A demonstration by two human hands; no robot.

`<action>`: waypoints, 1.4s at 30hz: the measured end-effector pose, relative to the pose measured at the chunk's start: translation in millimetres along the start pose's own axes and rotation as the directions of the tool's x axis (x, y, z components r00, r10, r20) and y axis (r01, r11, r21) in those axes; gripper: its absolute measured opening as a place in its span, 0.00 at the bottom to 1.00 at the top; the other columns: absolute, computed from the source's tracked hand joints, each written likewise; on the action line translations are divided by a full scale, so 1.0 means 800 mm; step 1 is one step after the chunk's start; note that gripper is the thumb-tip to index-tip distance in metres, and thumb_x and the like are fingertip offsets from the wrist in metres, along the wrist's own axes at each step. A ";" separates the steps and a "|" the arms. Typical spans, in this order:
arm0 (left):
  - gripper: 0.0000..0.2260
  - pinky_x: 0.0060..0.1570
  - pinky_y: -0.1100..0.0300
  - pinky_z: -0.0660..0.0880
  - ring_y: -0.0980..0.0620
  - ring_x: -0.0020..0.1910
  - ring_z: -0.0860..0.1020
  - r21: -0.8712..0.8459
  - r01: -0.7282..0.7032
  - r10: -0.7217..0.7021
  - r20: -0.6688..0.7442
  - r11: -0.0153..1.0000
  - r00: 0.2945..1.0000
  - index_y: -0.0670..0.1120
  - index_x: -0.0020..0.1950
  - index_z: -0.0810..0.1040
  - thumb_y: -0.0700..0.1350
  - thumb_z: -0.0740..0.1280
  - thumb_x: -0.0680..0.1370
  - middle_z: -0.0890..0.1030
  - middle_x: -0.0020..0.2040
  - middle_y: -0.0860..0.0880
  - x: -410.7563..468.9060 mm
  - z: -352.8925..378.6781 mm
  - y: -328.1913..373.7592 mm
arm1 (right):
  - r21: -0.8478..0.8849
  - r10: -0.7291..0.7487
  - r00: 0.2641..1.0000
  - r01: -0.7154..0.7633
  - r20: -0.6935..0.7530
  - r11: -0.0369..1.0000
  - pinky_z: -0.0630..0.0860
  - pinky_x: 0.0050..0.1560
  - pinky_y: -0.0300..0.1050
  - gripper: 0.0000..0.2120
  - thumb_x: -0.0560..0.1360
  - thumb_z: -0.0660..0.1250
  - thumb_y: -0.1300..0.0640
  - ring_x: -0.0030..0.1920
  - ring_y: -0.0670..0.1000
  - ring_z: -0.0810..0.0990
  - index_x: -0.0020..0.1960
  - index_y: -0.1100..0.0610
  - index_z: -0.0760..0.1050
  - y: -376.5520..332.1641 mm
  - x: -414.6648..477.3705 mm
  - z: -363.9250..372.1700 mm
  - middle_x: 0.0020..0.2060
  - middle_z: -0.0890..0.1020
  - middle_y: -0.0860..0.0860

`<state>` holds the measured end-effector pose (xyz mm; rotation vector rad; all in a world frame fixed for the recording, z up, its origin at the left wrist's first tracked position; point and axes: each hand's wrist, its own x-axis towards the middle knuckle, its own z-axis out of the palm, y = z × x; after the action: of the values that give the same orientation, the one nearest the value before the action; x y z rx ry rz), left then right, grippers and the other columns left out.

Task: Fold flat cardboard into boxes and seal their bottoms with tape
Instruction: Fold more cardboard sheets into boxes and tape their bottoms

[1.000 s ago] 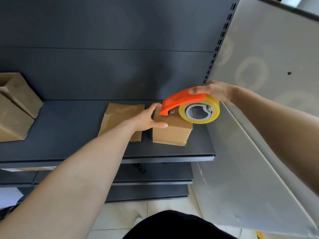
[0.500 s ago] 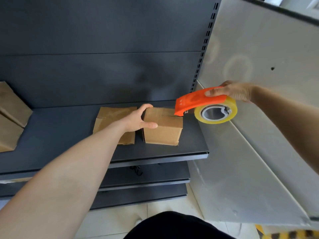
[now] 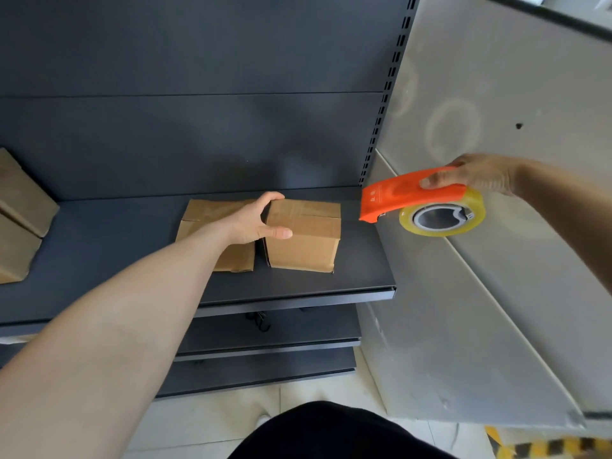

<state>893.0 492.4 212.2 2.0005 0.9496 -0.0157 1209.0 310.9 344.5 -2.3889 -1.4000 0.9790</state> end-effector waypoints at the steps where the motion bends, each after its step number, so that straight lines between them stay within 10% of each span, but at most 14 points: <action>1: 0.41 0.68 0.49 0.64 0.48 0.70 0.63 0.001 0.000 0.000 -0.001 1.000 1.000 0.60 0.72 0.56 0.62 0.73 0.65 0.63 0.73 0.51 0.000 0.000 0.000 | -0.009 0.012 1.000 -0.012 -0.005 1.000 0.74 0.61 0.54 0.51 0.38 0.68 0.21 0.47 0.55 0.83 0.50 0.55 0.81 0.002 0.003 0.003 0.44 0.85 0.52; 5: 0.42 0.68 0.48 0.64 0.47 0.71 0.63 0.009 0.006 -0.006 0.002 1.000 1.000 0.61 0.72 0.56 0.65 0.73 0.63 0.63 0.73 0.50 -0.001 0.000 0.001 | -0.004 0.040 0.999 -0.040 -0.003 0.999 0.74 0.61 0.54 0.55 0.37 0.67 0.20 0.48 0.55 0.83 0.53 0.55 0.81 0.015 0.018 0.017 0.47 0.85 0.52; 9: 0.43 0.69 0.45 0.64 0.47 0.70 0.64 0.001 0.018 -0.018 0.005 1.000 1.000 0.63 0.70 0.57 0.68 0.73 0.60 0.64 0.72 0.51 -0.001 0.000 0.001 | -0.042 0.098 0.995 -0.099 -0.018 0.994 0.72 0.60 0.50 0.40 0.56 0.70 0.29 0.50 0.55 0.79 0.57 0.57 0.78 0.021 0.024 0.034 0.51 0.82 0.54; 13: 0.42 0.69 0.46 0.63 0.47 0.71 0.62 -0.001 0.026 -0.026 -0.004 1.000 1.000 0.61 0.72 0.56 0.64 0.73 0.64 0.63 0.73 0.50 0.000 0.002 0.001 | -0.043 0.115 0.993 -0.115 -0.007 0.992 0.72 0.62 0.53 0.49 0.49 0.64 0.24 0.52 0.56 0.79 0.59 0.56 0.77 0.029 0.036 0.043 0.52 0.81 0.54; 19: 0.40 0.68 0.51 0.62 0.48 0.72 0.61 0.082 0.098 -0.101 0.034 0.992 0.994 0.60 0.74 0.54 0.60 0.73 0.68 0.60 0.74 0.51 0.003 -0.006 0.011 | -0.038 0.122 0.992 -0.122 -0.015 0.992 0.71 0.58 0.49 0.29 0.69 0.68 0.36 0.52 0.57 0.78 0.59 0.57 0.76 0.035 0.053 0.061 0.53 0.80 0.55; 25: 0.40 0.72 0.45 0.33 0.49 0.76 0.35 0.397 0.067 -0.079 0.015 0.915 0.997 0.52 0.79 0.45 0.58 0.66 0.75 0.40 0.79 0.52 0.014 0.011 0.064 | -0.095 0.088 0.996 -0.087 0.012 0.992 0.73 0.59 0.51 0.26 0.69 0.67 0.34 0.50 0.56 0.80 0.53 0.56 0.79 0.017 0.061 0.071 0.49 0.82 0.55; 30: 0.31 0.72 0.43 0.33 0.47 0.77 0.38 0.529 0.060 -0.043 -0.045 0.847 0.998 0.52 0.79 0.45 0.65 0.45 0.79 0.45 0.79 0.51 0.040 0.081 0.110 | -0.086 0.075 0.997 -0.072 0.023 0.994 0.73 0.58 0.50 0.26 0.69 0.67 0.35 0.50 0.56 0.79 0.53 0.56 0.78 0.007 0.065 0.079 0.50 0.82 0.54; 42: 0.26 0.72 0.43 0.35 0.49 0.77 0.41 0.572 0.068 0.008 -0.130 0.818 0.992 0.55 0.76 0.55 0.62 0.45 0.80 0.54 0.78 0.54 0.055 0.085 0.090 | 0.190 0.013 0.999 -0.022 0.045 0.981 0.76 0.53 0.48 0.35 0.59 0.66 0.32 0.46 0.53 0.82 0.55 0.57 0.80 0.044 0.017 0.072 0.47 0.84 0.55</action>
<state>991.6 447.8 207.8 2.5691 1.1555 -0.2224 1201.6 294.8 277.9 -2.2564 -1.2394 1.1221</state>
